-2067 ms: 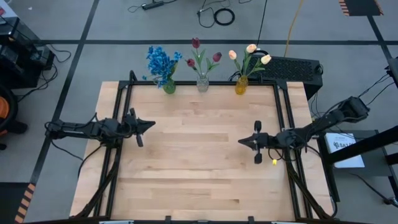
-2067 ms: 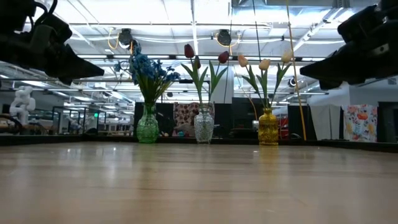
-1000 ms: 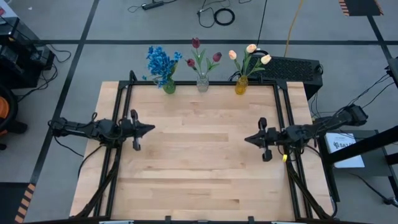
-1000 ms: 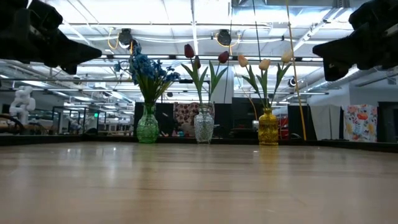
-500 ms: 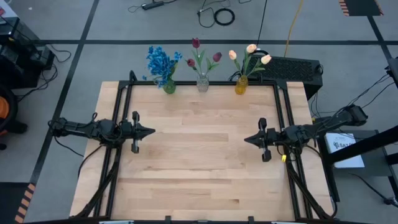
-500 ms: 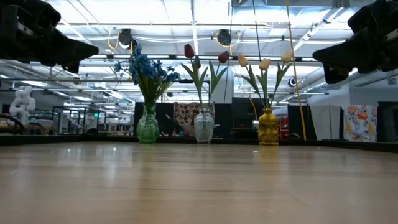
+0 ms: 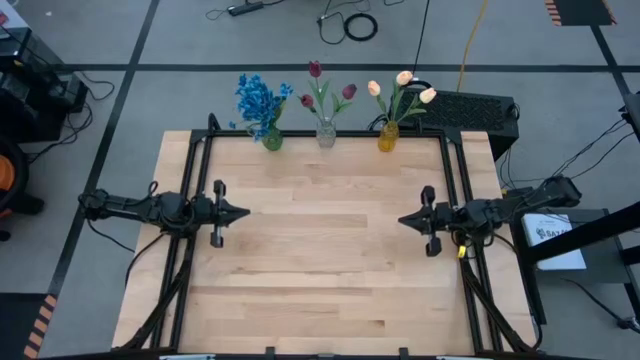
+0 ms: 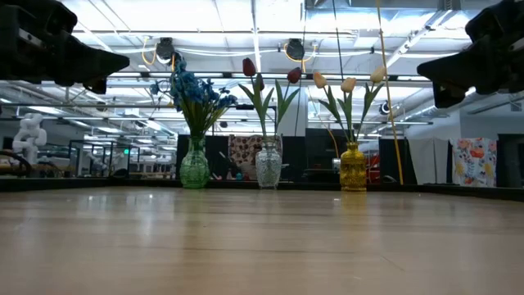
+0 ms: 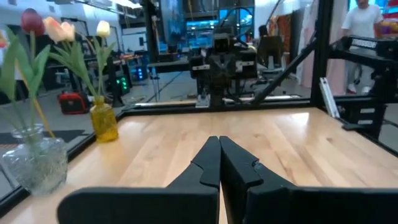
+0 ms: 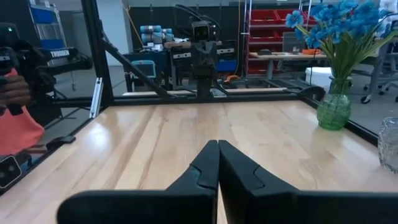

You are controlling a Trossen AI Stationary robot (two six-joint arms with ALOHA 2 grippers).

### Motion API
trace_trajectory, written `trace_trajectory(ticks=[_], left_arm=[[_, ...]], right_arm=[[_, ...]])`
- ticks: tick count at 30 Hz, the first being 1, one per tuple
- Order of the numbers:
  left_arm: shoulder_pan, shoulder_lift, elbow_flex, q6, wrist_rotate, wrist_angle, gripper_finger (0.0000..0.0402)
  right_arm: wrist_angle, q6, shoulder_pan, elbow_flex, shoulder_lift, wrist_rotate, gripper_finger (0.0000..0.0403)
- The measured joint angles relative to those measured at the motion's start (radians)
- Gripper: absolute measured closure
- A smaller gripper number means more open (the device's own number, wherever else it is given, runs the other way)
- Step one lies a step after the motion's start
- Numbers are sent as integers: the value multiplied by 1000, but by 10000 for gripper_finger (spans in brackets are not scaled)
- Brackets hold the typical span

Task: Sort flowers into vase by color
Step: Return to Home Position

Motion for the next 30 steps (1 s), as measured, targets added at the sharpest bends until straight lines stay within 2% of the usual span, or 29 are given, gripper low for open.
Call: trace_trajectory(ticks=[9, 15, 23, 30], left_arm=[[0, 4, 1, 0, 5, -1, 401], [27, 4, 0, 25, 5, -1, 401], [125, 4, 0, 18, 47, -7, 401], [150, 5, 0, -25, 74, -11, 401]], right_arm=[[-120, -12, 0, 0, -123, 0, 403], [-124, -48, 0, 0, -184, -4, 403], [-125, -67, 0, 0, -191, -8, 403], [-124, -86, -3, 0, -195, -5, 403]])
